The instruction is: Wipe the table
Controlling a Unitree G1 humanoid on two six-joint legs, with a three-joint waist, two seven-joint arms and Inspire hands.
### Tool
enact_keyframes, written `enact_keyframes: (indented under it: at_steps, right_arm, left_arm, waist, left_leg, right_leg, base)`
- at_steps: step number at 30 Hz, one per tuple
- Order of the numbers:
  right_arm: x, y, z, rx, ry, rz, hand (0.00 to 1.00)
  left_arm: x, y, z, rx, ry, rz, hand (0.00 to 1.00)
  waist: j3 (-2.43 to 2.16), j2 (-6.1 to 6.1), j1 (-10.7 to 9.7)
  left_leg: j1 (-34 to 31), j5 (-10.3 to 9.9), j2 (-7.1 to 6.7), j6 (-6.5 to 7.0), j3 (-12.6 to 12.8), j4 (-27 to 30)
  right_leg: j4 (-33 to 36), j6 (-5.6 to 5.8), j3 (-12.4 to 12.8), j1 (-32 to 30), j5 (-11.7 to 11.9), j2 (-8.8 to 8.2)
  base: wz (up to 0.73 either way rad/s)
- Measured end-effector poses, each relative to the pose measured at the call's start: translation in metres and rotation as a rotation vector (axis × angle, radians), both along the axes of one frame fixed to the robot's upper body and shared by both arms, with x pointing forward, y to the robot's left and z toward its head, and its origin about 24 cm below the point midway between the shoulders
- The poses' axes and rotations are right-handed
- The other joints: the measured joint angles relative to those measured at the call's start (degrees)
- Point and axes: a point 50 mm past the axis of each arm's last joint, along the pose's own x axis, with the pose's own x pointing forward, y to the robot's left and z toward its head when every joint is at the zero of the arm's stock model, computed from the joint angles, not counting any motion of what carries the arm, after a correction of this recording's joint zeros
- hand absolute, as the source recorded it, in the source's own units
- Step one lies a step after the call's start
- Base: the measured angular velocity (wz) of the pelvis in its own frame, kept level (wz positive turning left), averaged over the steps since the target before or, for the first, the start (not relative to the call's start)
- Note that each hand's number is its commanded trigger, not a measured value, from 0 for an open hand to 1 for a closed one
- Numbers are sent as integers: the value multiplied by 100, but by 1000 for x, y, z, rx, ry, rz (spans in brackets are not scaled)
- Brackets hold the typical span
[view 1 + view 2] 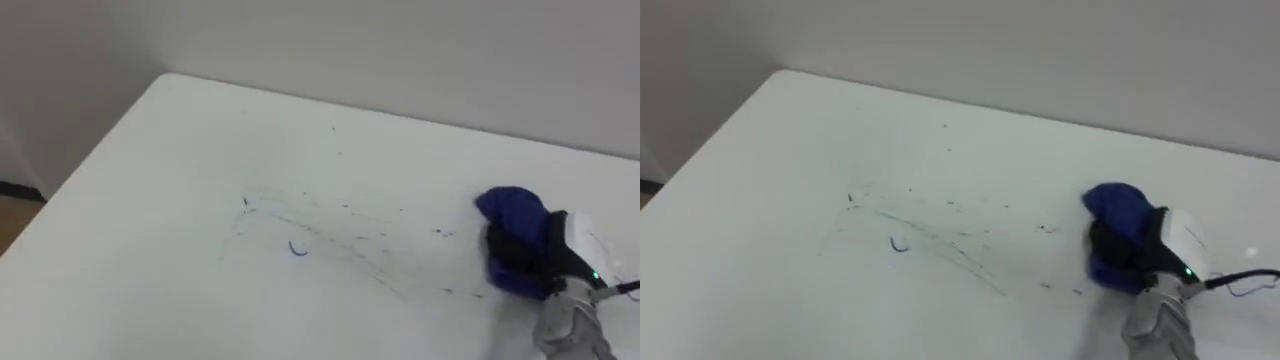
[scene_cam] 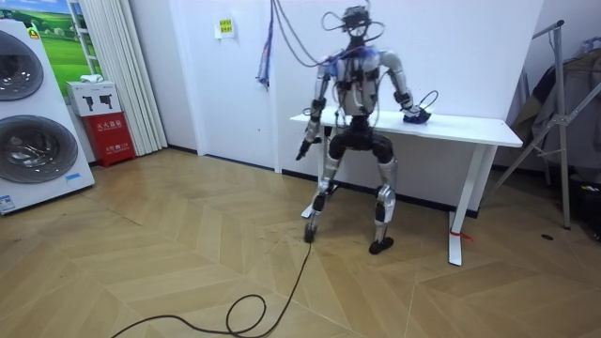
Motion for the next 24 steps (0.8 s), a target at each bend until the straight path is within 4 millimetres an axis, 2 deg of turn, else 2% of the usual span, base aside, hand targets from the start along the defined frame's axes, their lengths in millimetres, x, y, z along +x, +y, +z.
enact_keyframes:
  at_steps: [1,2,3,4,6,7,8,10,11,12,13,14,15,16,17,18,19,20,21,22,24]
  right_arm:
    - [13,16,7,16,-13,62,100]
    - [18,21,10,21,-21,88,100]
    - [26,31,16,27,-34,127,100]
    - [34,39,22,39,-49,164,100]
    - [36,46,25,30,-65,209,100]
    - [32,45,22,16,-56,217,100]
    - [28,43,18,3,-42,217,100]
    - [-1,24,-4,-77,-30,200,100]
    - [-9,18,-8,-95,-32,187,100]
    - [-28,1,-16,-118,-42,138,100]
    - [-48,-18,-22,-133,-51,53,100]
    - [-58,-28,-24,-131,-54,-10,100]
    - [-79,-46,-31,-137,-46,-123,100]
    - [-109,-65,-38,-148,-15,-250,100]
    - [-125,-75,-42,-153,6,-320,100]
    - [-160,-93,-48,-164,58,-458,100]
    - [-196,-111,-49,-175,111,-591,100]
    - [-213,-119,-48,-178,133,-653,100]
    - [-243,-133,-45,-185,170,-763,100]
    - [-263,-140,-42,-174,196,-841,100]
    - [-275,-144,-41,-167,224,-895,100]
  left_arm:
    - [-1,-3,-1,-9,8,3,0]
    - [-1,-4,-2,-14,8,7,0]
    - [-3,-4,-2,-16,18,14,0]
    - [-9,-3,-2,-21,27,43,0]
    - [-24,1,-3,-15,56,100,0]
    - [-35,4,-2,-12,78,138,0]
    - [-40,5,-2,-11,89,155,0]
    - [-58,8,-2,-2,113,214,0]
    - [-61,9,-1,3,117,224,0]
    - [-64,12,0,14,118,243,0]
    - [-64,15,1,24,106,262,0]
    - [-60,17,2,28,84,274,0]
    - [-55,21,5,46,56,276,0]
    - [-51,25,8,74,41,256,0]
    - [-49,27,9,90,33,245,0]
    - [-48,32,12,116,13,238,0]
    - [-48,36,14,133,-1,242,0]
    - [-50,37,15,139,-2,240,0]
    - [-53,37,16,145,-1,238,0]
    - [-53,38,17,150,-5,233,0]
    - [-57,37,15,167,18,221,0]
  waist:
    - [28,57,35]
    - [59,94,69]
    - [63,130,278]
    - [63,184,492]
    - [58,195,538]
    - [53,195,541]
    - [53,195,535]
    - [35,179,366]
    - [18,161,297]
    - [24,135,109]
    - [21,67,-25]
    - [20,27,-71]
    - [9,-49,-230]
    - [-46,-118,-332]
    - [-75,-152,-362]
    - [-122,-209,-435]
    - [-131,-247,-547]
    - [-142,-265,-621]
    - [-149,-279,-660]
    - [-142,-298,-663]
    - [-124,-326,-644]
  left_leg:
    - [-97,-65,-340,105,-14,2]
    - [-99,-89,-514,137,-10,-70]
    - [-36,-103,-759,217,-39,-278]
    - [39,-64,-878,265,-179,-473]
    - [146,102,-956,244,-284,-875]
    - [257,181,-982,226,-277,-1128]
    - [316,212,-993,219,-268,-1257]
    - [562,319,-1013,207,-264,-1594]
    - [621,327,-1012,205,-270,-1644]
    - [731,331,-1018,205,-270,-1713]
    - [760,339,-1030,214,-269,-1738]
    - [738,344,-1032,221,-273,-1738]
    - [708,365,-1039,245,-294,-1743]
    - [709,374,-1064,259,-298,-1743]
    - [730,371,-1076,266,-299,-1743]
    - [789,354,-1095,294,-329,-1751]
    - [850,319,-1119,323,-396,-1737]
    - [852,298,-1134,334,-447,-1698]
    - [850,260,-1148,356,-459,-1631]
    - [847,259,-1147,360,-423,-1603]
    - [856,259,-1137,361,-362,-1562]
  right_leg:
    - [-74,-78,1,35,-4,90]
    - [-102,-111,2,50,-6,132]
    - [-224,-157,76,14,17,245]
    - [-379,-172,186,-15,60,375]
    - [-584,-221,258,-14,155,517]
    - [-671,-279,300,-2,209,552]
    - [-700,-288,317,24,218,566]
    - [-882,-274,288,231,234,608]
    - [-922,-260,284,295,231,623]
    - [-1059,-216,260,427,206,635]
    - [-1151,-177,274,504,209,651]
    - [-1202,-172,265,532,237,660]
    - [-1312,-153,208,620,327,674]
    - [-1393,-126,214,700,360,669]
    - [-1400,-116,227,736,362,661]
    - [-1460,-62,214,843,360,651]
    - [-1490,-17,222,969,347,650]
    - [-1498,-6,246,1007,342,651]
    - [-1478,1,327,1011,338,648]
    - [-1456,-3,411,989,359,644]
    - [-1452,-16,517,944,388,651]
  base:
    - [-3]
    - [-8]
    - [-44]
    - [-53]
    - [-35]
    - [-19]
    - [-13]
    - [5]
    - [26]
    - [39]
    - [37]
    - [26]
    - [15]
    - [15]
    - [16]
    - [21]
    - [27]
    - [24]
    - [0]
    - [-11]
    - [-34]
